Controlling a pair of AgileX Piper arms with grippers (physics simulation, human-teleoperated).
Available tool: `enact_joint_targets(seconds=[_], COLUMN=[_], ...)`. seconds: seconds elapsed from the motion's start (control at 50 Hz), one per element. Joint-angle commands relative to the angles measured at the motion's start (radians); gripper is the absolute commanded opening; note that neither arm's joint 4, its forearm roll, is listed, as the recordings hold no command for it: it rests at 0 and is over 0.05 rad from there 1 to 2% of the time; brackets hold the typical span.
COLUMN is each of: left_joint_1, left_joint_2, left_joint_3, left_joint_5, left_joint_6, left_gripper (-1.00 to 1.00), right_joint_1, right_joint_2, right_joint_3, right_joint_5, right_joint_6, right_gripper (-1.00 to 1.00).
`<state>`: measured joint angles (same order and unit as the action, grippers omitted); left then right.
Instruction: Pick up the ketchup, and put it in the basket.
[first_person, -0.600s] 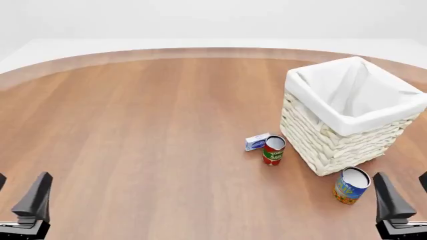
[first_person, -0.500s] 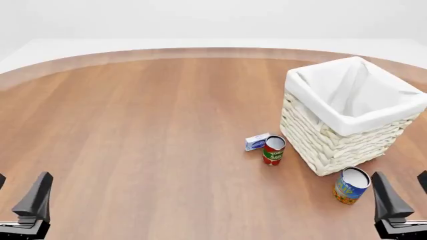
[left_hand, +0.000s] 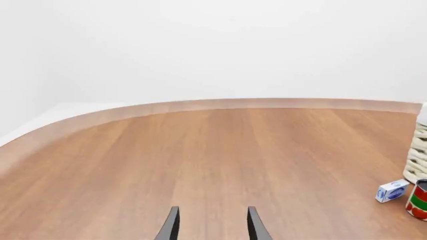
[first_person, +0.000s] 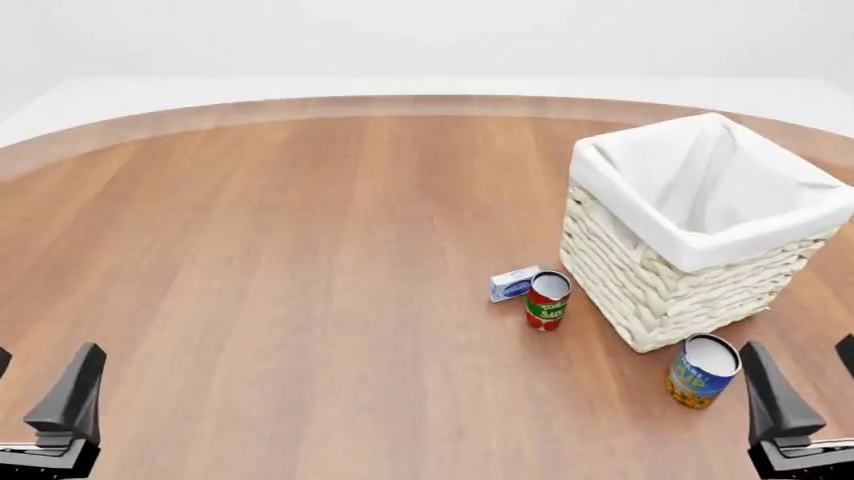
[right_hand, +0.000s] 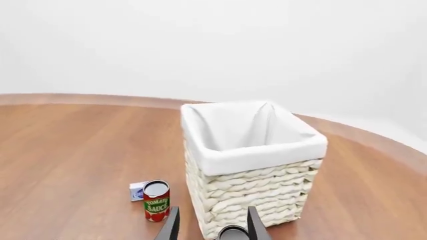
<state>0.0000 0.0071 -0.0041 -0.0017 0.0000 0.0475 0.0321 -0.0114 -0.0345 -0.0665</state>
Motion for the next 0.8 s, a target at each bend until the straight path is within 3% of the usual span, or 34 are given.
enact_joint_targets(seconds=[0.02,0.36,0.48,0.8], left_joint_1=[0.0,0.0,0.0,0.0], left_joint_2=[0.0,0.0,0.0,0.0], left_joint_3=[0.0,0.0,0.0,0.0], left_joint_5=[0.0,0.0,0.0,0.0], left_joint_6=[0.0,0.0,0.0,0.0], left_gripper=[1.0,1.0,1.0,1.0], right_joint_1=[0.058,0.141,0.166,0.236], right_joint_2=[-0.029,-0.022,0.089,0.147], right_joint_3=[-0.022,-0.03,-0.011,-0.036], right_joint_5=[0.014,0.026,-0.067,-0.109], right_joint_6=[-0.077,-0.165,-0.204,-0.193], right_gripper=[1.0,1.0,1.0,1.0])
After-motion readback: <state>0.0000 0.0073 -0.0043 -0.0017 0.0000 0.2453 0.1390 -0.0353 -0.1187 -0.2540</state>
